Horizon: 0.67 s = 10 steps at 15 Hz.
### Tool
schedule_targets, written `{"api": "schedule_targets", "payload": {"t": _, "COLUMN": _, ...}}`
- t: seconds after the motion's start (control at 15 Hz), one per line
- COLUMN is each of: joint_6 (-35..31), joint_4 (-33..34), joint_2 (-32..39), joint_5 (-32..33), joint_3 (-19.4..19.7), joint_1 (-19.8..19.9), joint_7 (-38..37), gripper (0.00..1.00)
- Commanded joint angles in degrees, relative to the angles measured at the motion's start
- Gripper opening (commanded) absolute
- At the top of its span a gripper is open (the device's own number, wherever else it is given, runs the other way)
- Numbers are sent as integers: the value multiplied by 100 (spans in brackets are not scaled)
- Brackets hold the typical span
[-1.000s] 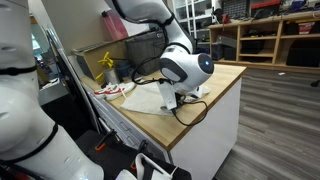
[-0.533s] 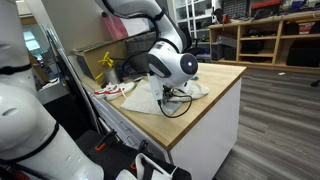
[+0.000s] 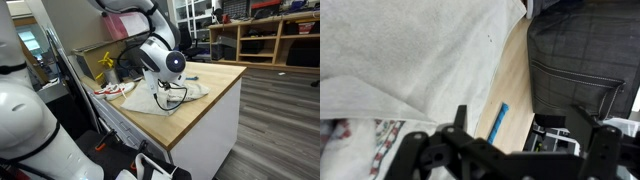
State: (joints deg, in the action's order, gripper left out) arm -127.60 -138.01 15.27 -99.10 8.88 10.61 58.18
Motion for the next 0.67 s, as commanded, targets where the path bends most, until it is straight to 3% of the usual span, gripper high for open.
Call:
{"api": "schedule_targets", "payload": {"t": 0.0, "joint_6": -626, "joint_4": -10, "joint_2": -46, "joint_5": 150, "joint_3": 114, "joint_1": -243, "joint_7": -32, "gripper": 100}}
{"api": "schedule_targets", "payload": {"t": 0.27, "joint_6": -1250, "joint_4": 105, "joint_2": 89, "joint_5": 1041, "joint_3": 98, "joint_1": -337, "joint_7": -434, "gripper": 100}}
{"api": "schedule_targets", "payload": {"t": 0.6, "joint_6": -1392, "joint_4": 218, "joint_2": 183, "joint_5": 1505, "joint_3": 25, "joint_1": -326, "joint_7": -550, "gripper": 100}}
